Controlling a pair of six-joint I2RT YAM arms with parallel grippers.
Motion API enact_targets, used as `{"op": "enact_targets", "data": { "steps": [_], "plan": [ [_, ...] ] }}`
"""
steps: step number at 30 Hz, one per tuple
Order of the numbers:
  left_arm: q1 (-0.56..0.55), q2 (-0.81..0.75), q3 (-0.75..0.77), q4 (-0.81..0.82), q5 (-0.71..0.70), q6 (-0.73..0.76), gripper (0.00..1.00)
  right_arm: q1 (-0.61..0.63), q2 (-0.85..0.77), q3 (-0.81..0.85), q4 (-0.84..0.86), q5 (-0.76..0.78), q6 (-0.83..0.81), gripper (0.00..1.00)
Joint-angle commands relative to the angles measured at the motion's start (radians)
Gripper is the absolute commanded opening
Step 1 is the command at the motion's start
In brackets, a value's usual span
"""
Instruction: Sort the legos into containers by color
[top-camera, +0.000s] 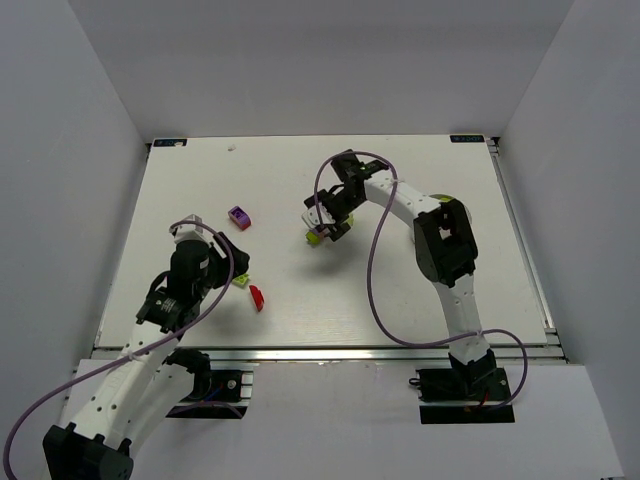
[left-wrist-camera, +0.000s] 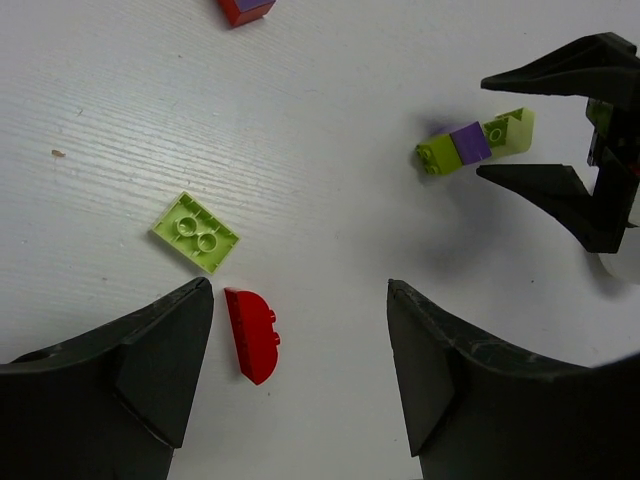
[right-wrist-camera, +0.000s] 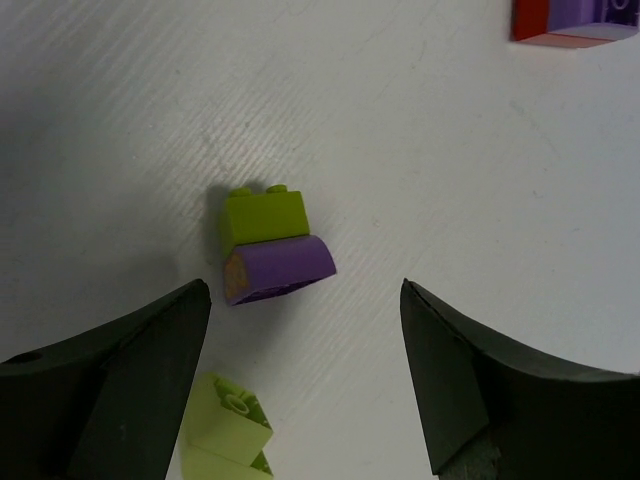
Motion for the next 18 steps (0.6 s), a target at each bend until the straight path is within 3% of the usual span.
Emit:
{"op": "enact_targets", "data": {
  "steps": [1,11,14,15,18],
  "plan": [
    [0.004,-0.005,-0.002,0.004,-0.009,-0.007,0.8,0.012,0.02,0.041,-0.115,0.02,-0.058,0.81],
    [0.004,0.038,0.029,0.033,0.022,0.028,0.8,0.024,0.112,0.143,-0.16,0.051,0.007,0.65],
    [0.004,0.031,0.024,0.062,0.051,0.027,0.8,0.024,0.112,0.138,-0.154,0.063,0.016,0.49],
    [0.004,0.031,0.018,0.073,0.065,0.03,0.8,0.024,0.112,0.139,-0.149,0.071,0.027,0.39],
    [0.004,0.034,-0.009,0.166,0.152,0.047,0.79,0.023,0.088,0.135,-0.152,0.083,0.054,0.26]
  ]
}}
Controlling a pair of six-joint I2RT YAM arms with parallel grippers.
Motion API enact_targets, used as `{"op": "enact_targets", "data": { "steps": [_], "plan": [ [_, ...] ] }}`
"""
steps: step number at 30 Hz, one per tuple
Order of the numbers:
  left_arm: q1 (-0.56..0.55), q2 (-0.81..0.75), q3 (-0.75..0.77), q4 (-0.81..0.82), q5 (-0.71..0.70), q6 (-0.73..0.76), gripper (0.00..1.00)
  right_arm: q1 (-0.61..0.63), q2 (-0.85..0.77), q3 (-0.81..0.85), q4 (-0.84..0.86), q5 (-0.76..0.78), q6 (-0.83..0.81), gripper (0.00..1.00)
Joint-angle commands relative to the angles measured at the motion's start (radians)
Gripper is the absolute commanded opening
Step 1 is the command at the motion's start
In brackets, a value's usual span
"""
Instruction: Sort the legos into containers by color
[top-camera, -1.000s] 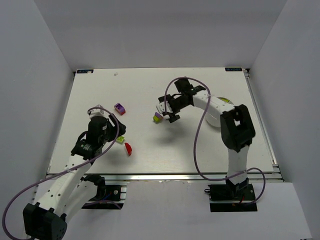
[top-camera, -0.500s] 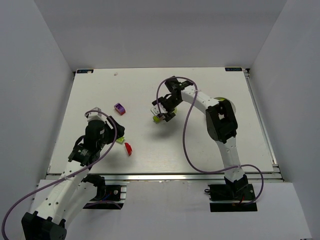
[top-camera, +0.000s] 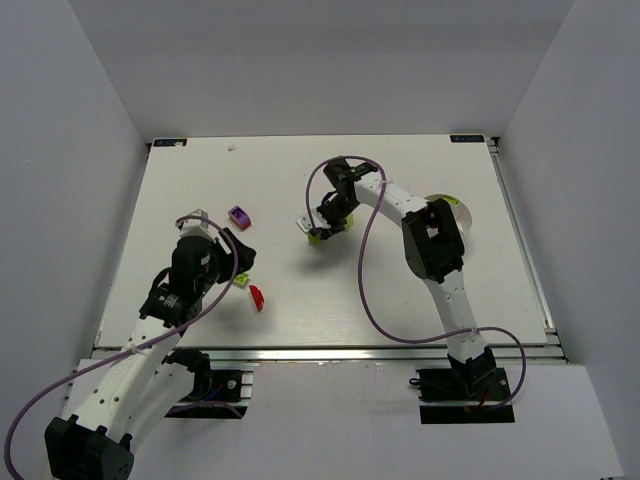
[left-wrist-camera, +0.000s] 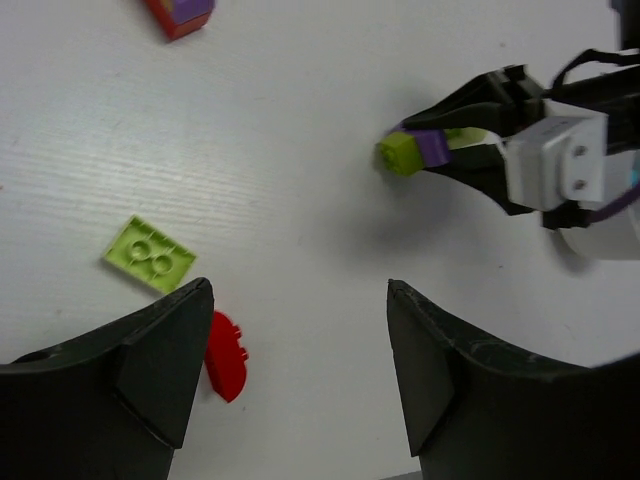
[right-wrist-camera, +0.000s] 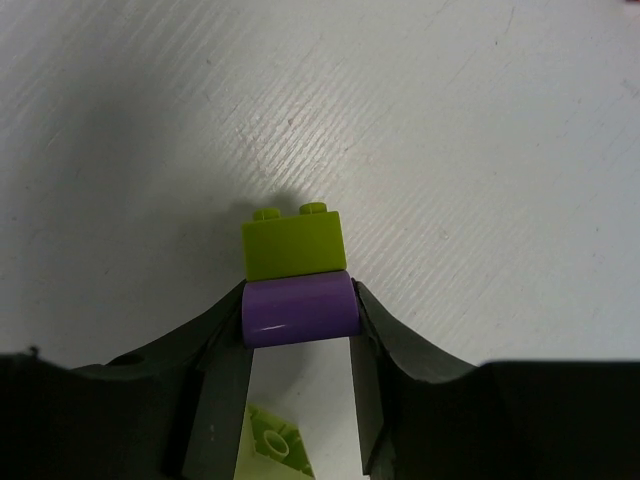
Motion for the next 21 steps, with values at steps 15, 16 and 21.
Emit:
{"op": "enact_targets", "data": {
  "steps": [15,16,21],
  "plan": [
    [-0.002,0.213,-0.057,0.762,0.47,-0.299,0.83,-0.066,-0.473,-0.216,0.134,-0.379,0.828,0.0],
    [-0.002,0.242,-0.06,0.839,0.487,-0.365,0.83,-0.073,-0.509,-0.286,0.164,-0.402,0.864,0.0],
    [-0.01,0.327,-0.072,1.067,0.515,-0.54,0.85,-0.09,-0.719,-0.478,0.428,-0.459,1.062,0.0]
  ]
}}
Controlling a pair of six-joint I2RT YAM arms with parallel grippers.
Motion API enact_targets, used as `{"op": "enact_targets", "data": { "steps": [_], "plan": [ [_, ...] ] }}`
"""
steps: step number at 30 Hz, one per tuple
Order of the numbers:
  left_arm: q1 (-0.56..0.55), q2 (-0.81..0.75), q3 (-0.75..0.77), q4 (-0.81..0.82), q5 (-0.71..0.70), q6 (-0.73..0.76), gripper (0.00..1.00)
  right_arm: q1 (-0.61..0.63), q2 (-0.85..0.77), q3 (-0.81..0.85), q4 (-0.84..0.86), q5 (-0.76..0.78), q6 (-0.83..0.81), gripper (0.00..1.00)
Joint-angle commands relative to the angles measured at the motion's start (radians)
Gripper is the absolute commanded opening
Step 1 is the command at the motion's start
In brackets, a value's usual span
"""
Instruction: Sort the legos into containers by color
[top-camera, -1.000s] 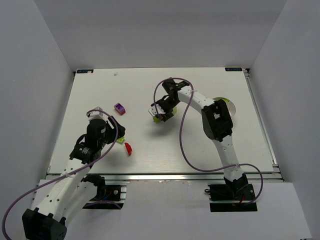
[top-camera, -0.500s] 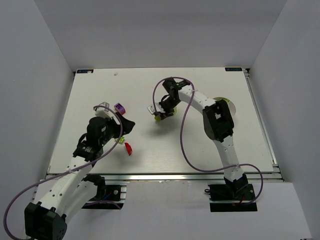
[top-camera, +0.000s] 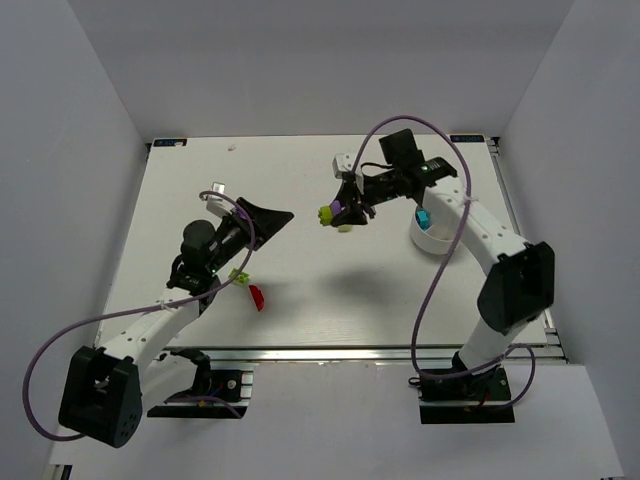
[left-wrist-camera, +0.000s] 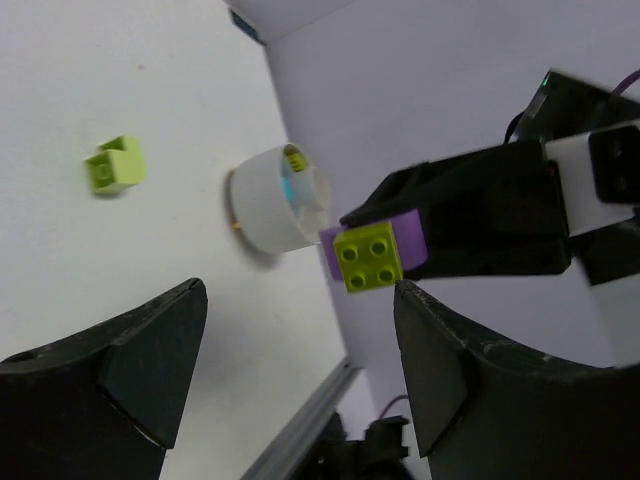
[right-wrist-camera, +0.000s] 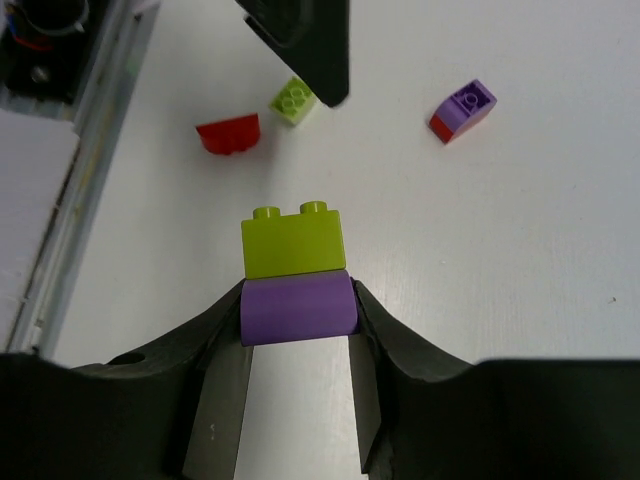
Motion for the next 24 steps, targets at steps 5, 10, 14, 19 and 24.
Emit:
{"op": "enact_targets", "data": {
  "steps": [5,10,14,19,24],
  "plan": [
    [-0.037,0.099,0.036,0.308,0.075,-0.232,0.85,0.002,-0.168,-0.182,0.311,-0.081,0.306,0.0],
    [-0.095,0.173,0.088,0.33,0.091,-0.25,0.85,0.005,-0.183,-0.195,0.354,-0.053,0.32,0.0],
    [-0.135,0.208,0.09,0.377,0.082,-0.274,0.83,0.015,-0.177,-0.192,0.362,-0.027,0.323,0.0],
    [-0.166,0.25,0.096,0.394,0.079,-0.29,0.72,0.022,-0.183,-0.195,0.377,-0.021,0.323,0.0],
    [-0.169,0.261,0.094,0.39,0.063,-0.291,0.64,0.037,-0.198,-0.213,0.354,-0.009,0.28,0.0]
  ]
}}
